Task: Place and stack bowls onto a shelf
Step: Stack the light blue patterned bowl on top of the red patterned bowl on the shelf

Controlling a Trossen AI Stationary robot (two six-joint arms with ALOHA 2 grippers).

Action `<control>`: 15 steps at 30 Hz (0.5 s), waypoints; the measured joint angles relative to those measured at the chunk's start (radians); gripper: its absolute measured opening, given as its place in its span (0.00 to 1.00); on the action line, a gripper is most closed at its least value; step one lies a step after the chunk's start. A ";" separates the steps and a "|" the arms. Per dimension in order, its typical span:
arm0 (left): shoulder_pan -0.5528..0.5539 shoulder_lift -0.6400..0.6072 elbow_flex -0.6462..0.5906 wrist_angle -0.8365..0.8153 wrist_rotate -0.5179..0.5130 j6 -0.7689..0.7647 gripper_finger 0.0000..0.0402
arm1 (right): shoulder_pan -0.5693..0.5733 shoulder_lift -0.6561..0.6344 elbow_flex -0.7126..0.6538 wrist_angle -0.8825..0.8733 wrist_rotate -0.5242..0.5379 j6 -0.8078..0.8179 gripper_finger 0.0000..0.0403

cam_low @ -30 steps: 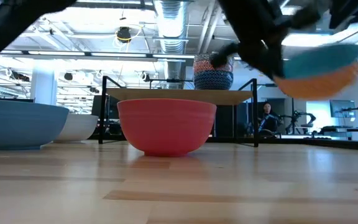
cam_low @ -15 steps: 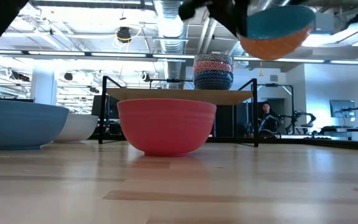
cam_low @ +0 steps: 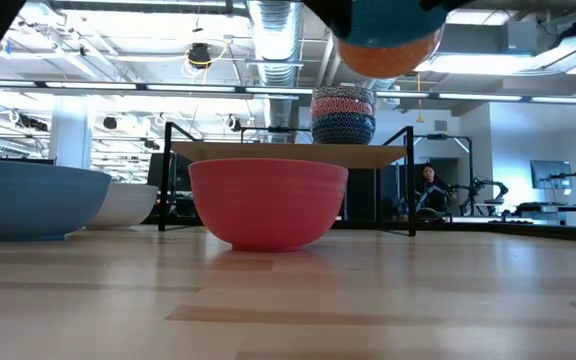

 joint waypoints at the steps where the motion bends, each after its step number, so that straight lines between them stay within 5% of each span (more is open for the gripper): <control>1: -0.001 -0.002 0.000 -0.003 0.000 0.012 0.00 | -0.004 0.001 0.000 0.005 0.000 -0.010 0.58; 15: -0.011 -0.015 0.000 0.101 0.017 0.465 0.00 | -0.053 -0.030 0.000 0.114 -0.147 -0.293 0.44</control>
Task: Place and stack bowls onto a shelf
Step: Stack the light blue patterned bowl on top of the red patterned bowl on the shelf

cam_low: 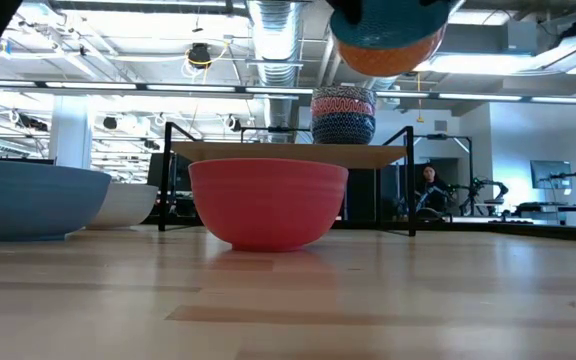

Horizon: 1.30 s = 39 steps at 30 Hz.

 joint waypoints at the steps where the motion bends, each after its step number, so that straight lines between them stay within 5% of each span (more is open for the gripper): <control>1: 0.000 0.000 0.000 0.015 0.012 0.032 0.00 | -0.008 -0.007 0.000 0.007 -0.012 -0.019 0.44; 6: 0.000 0.000 0.000 0.082 0.041 0.090 0.00 | -0.047 -0.043 0.002 0.015 -0.057 -0.044 0.44; 10: 0.013 -0.005 0.000 0.060 0.052 -0.144 0.00 | -0.057 -0.075 0.002 0.011 -0.043 0.054 0.44; 15: 0.026 -0.019 0.000 0.052 -0.005 -0.290 0.00 | -0.043 -0.102 0.002 -0.023 0.076 0.154 0.44; 30: 0.038 -0.052 0.005 0.070 -0.151 -0.355 0.00 | 0.161 -0.092 -0.014 -0.134 0.415 0.287 0.44; 39: 0.049 -0.055 -0.013 0.185 -0.107 -0.090 0.00 | 0.158 -0.095 -0.040 -0.094 0.428 0.211 0.52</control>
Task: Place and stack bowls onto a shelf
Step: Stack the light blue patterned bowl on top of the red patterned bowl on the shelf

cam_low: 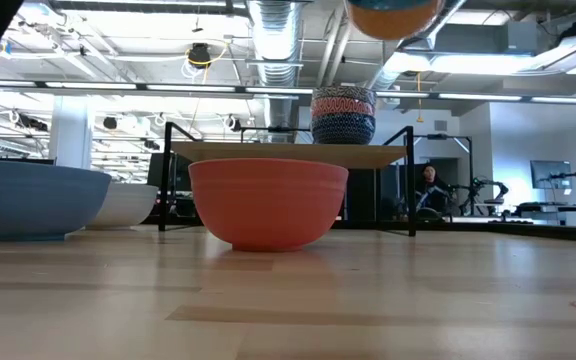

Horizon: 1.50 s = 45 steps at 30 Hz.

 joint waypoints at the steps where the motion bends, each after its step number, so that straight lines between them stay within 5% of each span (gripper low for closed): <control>1: 0.000 0.000 -0.004 0.006 0.010 0.040 0.00 | -0.004 -0.012 0.000 0.000 -0.004 -0.033 0.53; 7: -0.003 0.002 -0.006 0.071 0.033 0.371 0.00 | -0.085 -0.093 0.000 0.037 -0.137 -0.283 0.54; 10: 0.000 0.002 -0.006 0.101 0.040 0.514 0.00 | -0.146 -0.132 0.000 0.141 -0.330 -0.441 0.53; 14: 0.011 0.002 -0.006 0.111 0.018 0.482 0.00 | -0.201 -0.175 0.002 0.231 -0.523 -0.497 0.52; 19: 0.031 0.001 -0.006 0.113 -0.040 0.222 0.00 | -0.153 -0.189 0.003 0.144 -0.351 -0.231 0.48; 25: 0.049 -0.009 -0.004 0.124 -0.106 0.001 0.00 | 0.040 -0.168 0.001 -0.049 -0.035 0.223 0.45; 32: 0.059 -0.002 -0.005 0.121 -0.123 -0.148 0.00 | 0.037 -0.009 0.000 0.154 0.260 -0.034 0.47; 40: 0.042 0.000 -0.005 0.148 -0.119 -0.022 0.00 | -0.053 -0.067 0.000 0.003 0.097 0.108 0.48; 45: 0.042 0.001 -0.005 0.220 -0.102 0.060 0.00 | -0.076 -0.119 0.002 0.007 0.005 0.053 0.47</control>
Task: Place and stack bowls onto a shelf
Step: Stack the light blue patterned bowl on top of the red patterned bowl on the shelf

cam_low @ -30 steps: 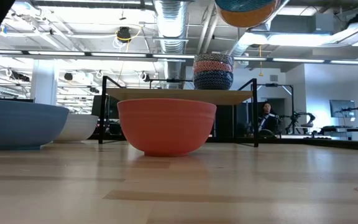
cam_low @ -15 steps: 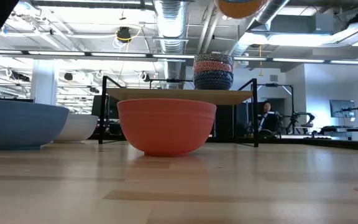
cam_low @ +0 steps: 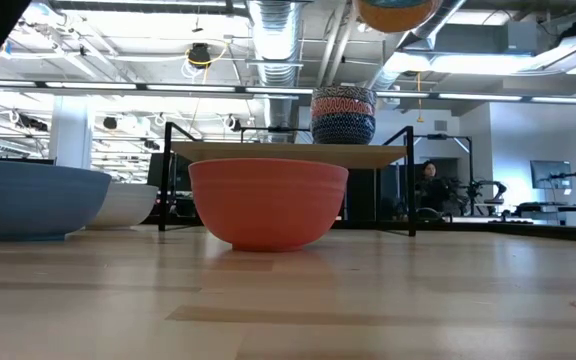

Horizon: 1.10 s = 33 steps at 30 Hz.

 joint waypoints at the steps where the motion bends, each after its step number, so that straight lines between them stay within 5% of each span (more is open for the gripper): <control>1: 0.000 0.000 0.000 0.019 0.011 0.007 0.00 | 0.000 -0.006 0.000 0.001 -0.016 -0.017 0.47; 16: -0.004 0.000 0.000 0.100 0.049 0.018 0.00 | -0.024 -0.017 0.000 0.028 -0.100 -0.145 0.47; 33: -0.019 0.002 0.006 0.120 -0.038 -0.169 0.00 | -0.127 -0.016 0.055 0.069 -0.138 -0.202 0.32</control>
